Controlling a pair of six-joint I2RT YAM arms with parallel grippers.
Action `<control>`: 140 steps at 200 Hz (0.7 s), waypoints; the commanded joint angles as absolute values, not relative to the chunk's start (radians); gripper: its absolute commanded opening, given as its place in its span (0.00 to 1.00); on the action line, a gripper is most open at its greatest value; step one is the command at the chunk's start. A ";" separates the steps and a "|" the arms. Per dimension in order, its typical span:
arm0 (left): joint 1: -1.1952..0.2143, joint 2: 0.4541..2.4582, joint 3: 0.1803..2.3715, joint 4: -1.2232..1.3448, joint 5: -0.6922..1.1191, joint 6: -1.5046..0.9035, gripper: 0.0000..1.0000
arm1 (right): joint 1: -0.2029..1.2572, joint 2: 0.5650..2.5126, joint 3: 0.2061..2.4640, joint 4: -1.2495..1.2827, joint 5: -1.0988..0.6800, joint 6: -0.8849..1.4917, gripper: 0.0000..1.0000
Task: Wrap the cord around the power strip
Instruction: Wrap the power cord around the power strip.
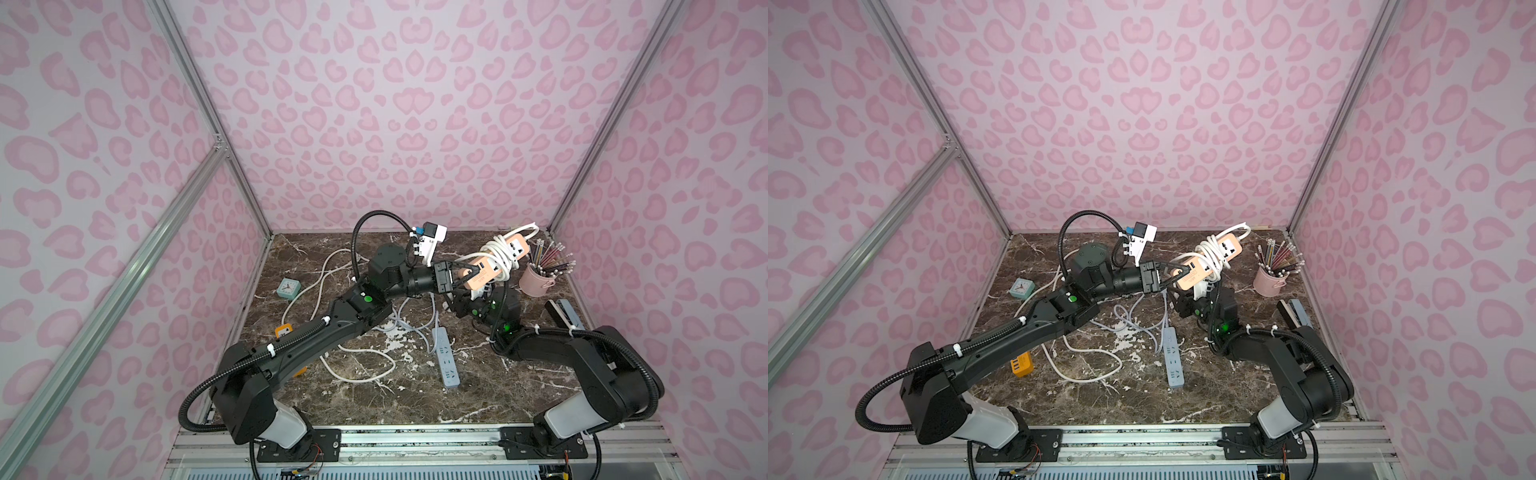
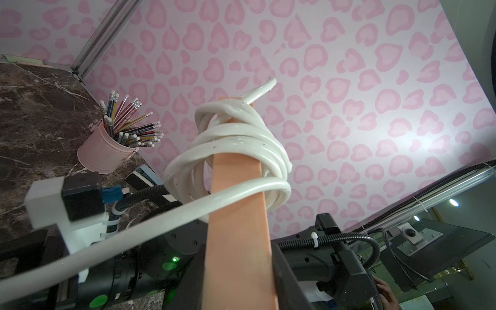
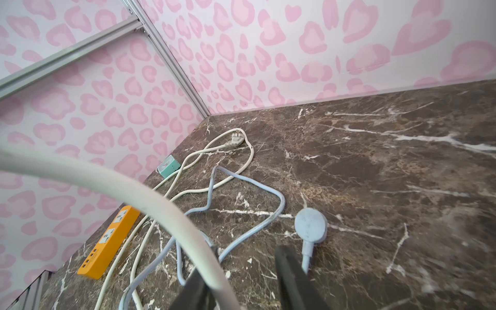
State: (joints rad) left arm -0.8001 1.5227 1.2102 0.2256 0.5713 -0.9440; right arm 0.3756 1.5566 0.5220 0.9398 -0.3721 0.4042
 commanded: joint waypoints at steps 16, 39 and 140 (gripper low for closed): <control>-0.769 1.490 1.205 0.286 0.555 -0.929 0.03 | 0.376 1.514 0.505 0.948 -0.314 0.361 0.13; -0.728 1.481 1.229 0.192 0.525 -0.833 0.03 | 0.376 1.406 0.497 0.744 -0.217 0.309 0.01; -0.712 1.768 1.402 -0.465 0.005 -0.085 0.04 | 0.535 0.920 0.683 0.144 0.334 -0.336 0.00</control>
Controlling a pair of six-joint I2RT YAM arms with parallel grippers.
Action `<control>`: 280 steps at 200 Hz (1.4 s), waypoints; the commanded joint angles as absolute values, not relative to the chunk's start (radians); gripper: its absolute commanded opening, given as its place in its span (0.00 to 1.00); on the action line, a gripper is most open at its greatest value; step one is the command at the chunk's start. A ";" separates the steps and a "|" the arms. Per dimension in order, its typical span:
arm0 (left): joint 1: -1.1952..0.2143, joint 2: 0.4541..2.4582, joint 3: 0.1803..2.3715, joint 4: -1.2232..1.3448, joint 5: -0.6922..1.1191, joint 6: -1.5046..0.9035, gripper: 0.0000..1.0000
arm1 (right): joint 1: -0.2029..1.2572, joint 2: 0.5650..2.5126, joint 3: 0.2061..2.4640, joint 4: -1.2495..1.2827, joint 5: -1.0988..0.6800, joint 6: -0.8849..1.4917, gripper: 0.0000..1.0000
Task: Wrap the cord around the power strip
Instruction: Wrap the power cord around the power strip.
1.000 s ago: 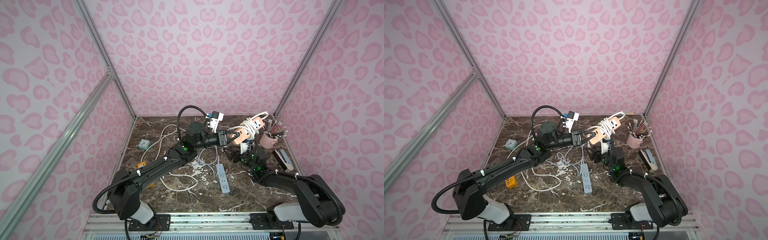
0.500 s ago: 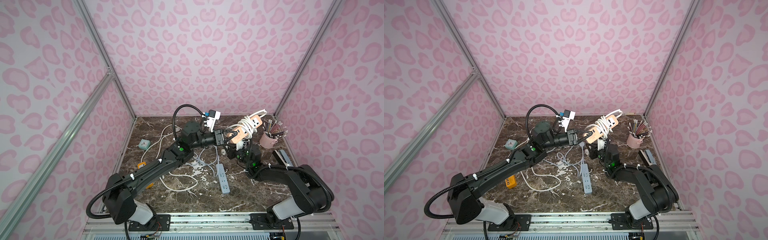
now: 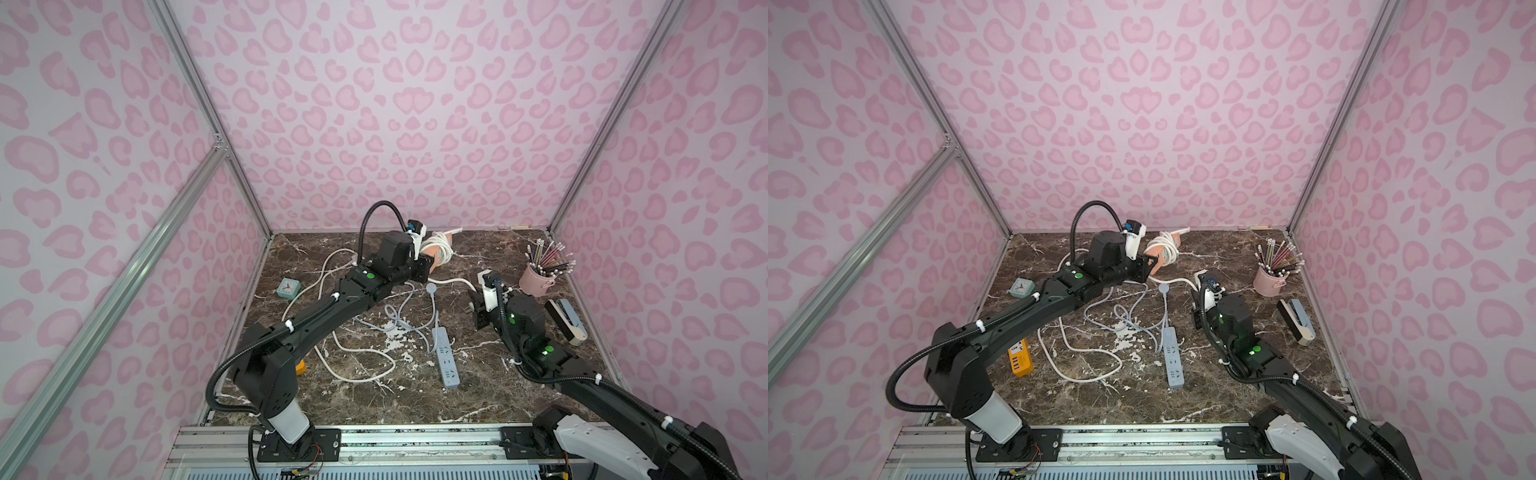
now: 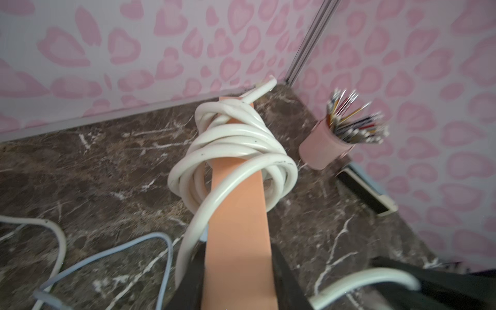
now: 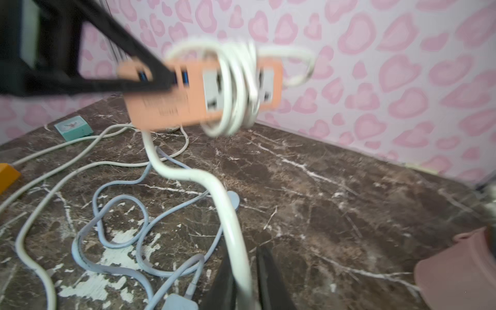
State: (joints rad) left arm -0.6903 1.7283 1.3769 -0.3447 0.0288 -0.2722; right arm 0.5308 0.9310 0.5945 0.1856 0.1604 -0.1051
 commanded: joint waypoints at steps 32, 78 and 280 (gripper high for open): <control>-0.811 1.762 1.369 -0.518 0.254 0.038 0.03 | 0.495 1.019 0.782 0.175 0.309 -0.487 0.00; -0.838 1.638 1.228 -0.507 0.532 0.219 0.04 | 0.391 1.165 0.907 0.108 0.148 -0.509 0.00; -0.837 1.781 1.202 0.035 0.720 0.280 0.04 | 0.266 1.318 0.881 -0.334 -0.347 -0.176 0.47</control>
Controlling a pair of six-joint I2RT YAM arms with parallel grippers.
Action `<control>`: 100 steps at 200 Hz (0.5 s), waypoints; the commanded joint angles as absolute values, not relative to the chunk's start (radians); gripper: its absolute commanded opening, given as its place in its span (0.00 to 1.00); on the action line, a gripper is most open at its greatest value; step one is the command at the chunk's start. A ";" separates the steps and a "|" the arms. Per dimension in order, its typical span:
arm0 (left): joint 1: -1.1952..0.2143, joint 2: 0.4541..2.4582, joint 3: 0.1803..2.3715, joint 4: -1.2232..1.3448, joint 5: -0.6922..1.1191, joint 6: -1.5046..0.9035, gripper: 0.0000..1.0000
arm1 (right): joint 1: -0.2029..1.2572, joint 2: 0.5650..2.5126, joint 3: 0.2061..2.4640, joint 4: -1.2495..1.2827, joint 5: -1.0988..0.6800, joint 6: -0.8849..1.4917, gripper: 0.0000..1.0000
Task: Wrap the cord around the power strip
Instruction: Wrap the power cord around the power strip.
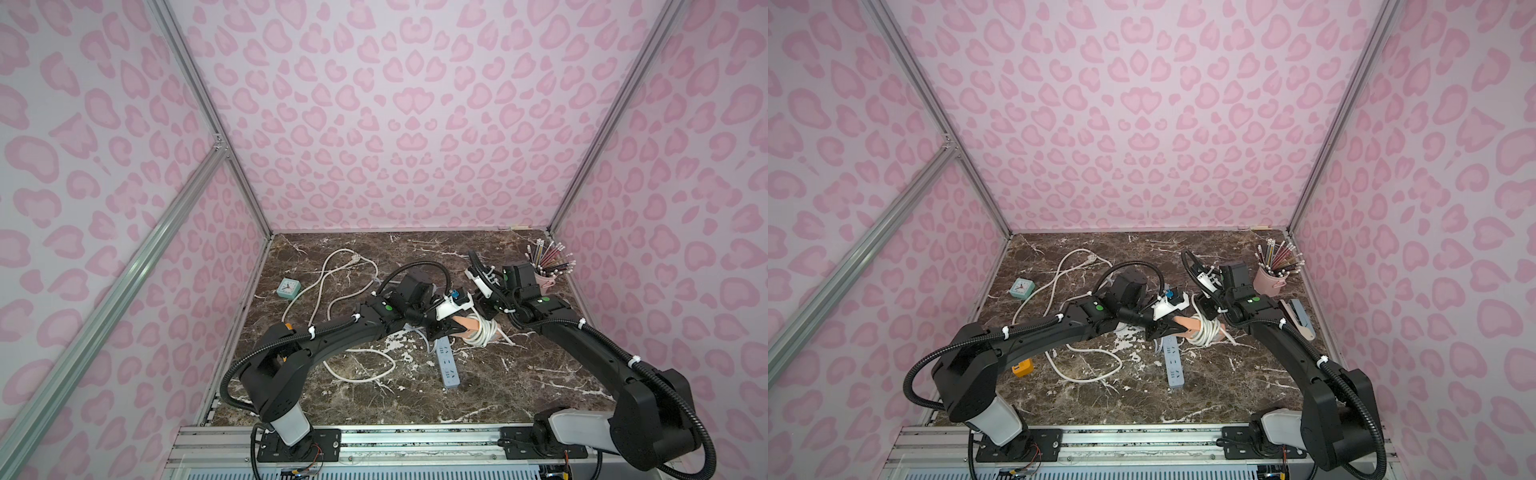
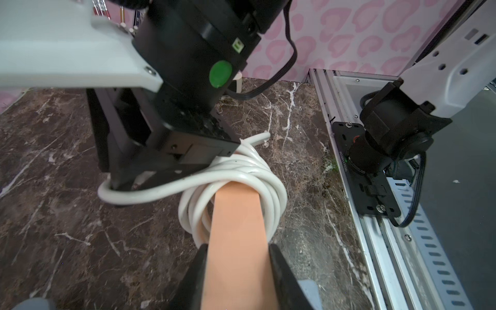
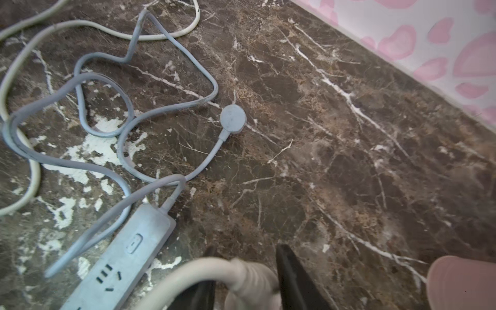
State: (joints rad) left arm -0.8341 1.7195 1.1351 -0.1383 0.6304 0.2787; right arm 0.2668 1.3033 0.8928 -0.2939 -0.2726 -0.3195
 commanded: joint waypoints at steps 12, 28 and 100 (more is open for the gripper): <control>-0.841 1.849 1.258 -0.005 0.755 0.293 0.04 | 0.259 1.343 0.878 -0.359 -0.327 -0.094 0.46; -0.840 1.947 1.354 -0.069 0.783 0.308 0.04 | 0.247 1.396 0.883 -0.426 -0.339 0.010 0.42; -0.839 2.270 1.707 -0.342 0.817 0.399 0.04 | 0.157 1.421 0.748 -0.470 -0.244 0.300 0.34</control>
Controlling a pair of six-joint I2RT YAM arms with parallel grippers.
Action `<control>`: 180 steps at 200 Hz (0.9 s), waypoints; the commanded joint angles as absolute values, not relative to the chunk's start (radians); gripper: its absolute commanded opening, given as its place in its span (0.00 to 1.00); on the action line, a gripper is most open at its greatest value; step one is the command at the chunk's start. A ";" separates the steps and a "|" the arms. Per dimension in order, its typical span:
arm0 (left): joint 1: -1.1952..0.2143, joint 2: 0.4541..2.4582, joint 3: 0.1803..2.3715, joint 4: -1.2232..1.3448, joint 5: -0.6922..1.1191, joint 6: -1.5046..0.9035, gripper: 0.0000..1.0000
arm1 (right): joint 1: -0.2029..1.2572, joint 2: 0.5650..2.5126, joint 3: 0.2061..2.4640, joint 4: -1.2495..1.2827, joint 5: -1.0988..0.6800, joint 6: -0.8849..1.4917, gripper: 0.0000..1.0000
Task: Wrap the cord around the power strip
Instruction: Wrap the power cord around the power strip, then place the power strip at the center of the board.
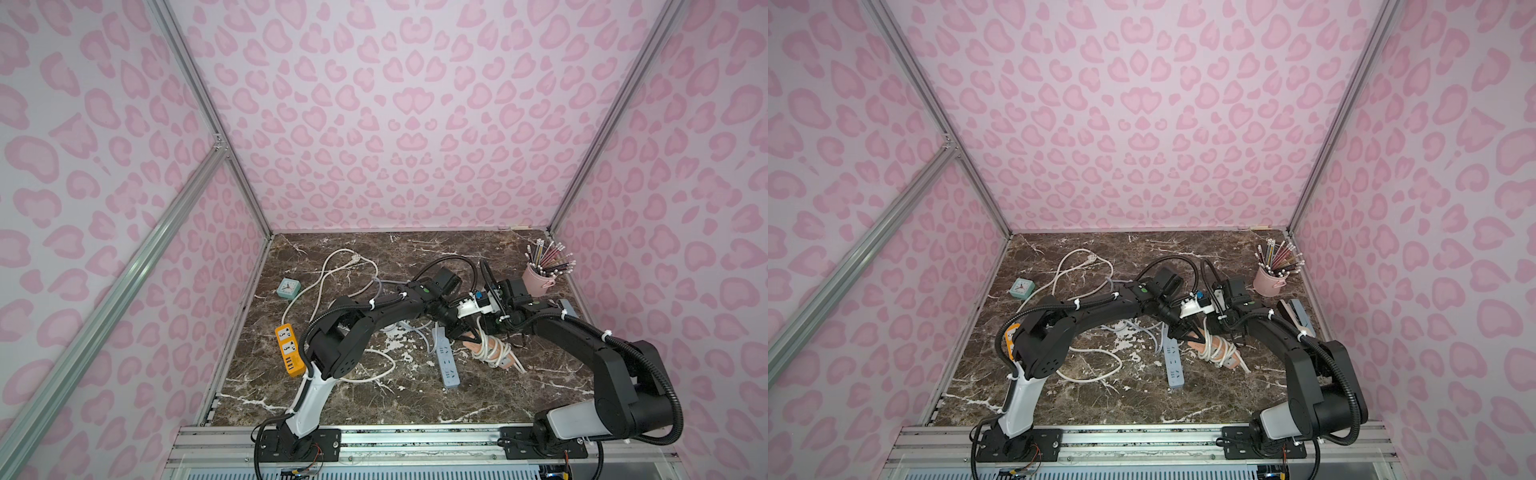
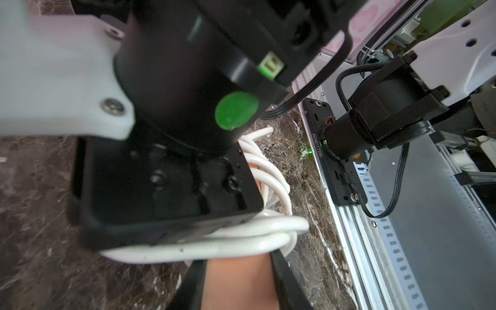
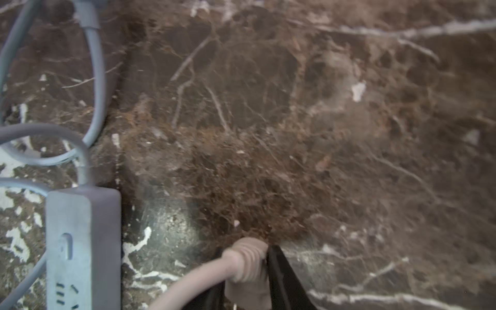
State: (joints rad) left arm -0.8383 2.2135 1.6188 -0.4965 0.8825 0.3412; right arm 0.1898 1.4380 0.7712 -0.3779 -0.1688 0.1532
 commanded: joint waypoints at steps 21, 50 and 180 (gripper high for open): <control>-0.830 2.347 1.792 -0.376 0.800 0.412 0.03 | 0.107 1.408 0.735 -0.514 -0.184 0.320 0.42; -0.822 2.467 1.940 -0.445 0.785 0.403 0.04 | 0.078 1.373 0.756 -0.549 -0.146 0.350 0.54; -0.782 2.671 2.231 -0.722 0.733 0.468 0.03 | 0.069 1.283 0.939 -0.663 -0.086 0.264 0.88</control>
State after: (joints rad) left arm -0.7902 2.6530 2.2192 -0.6601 0.8909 0.4351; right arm 0.0662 1.2652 0.9226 -0.6712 -0.0570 0.3111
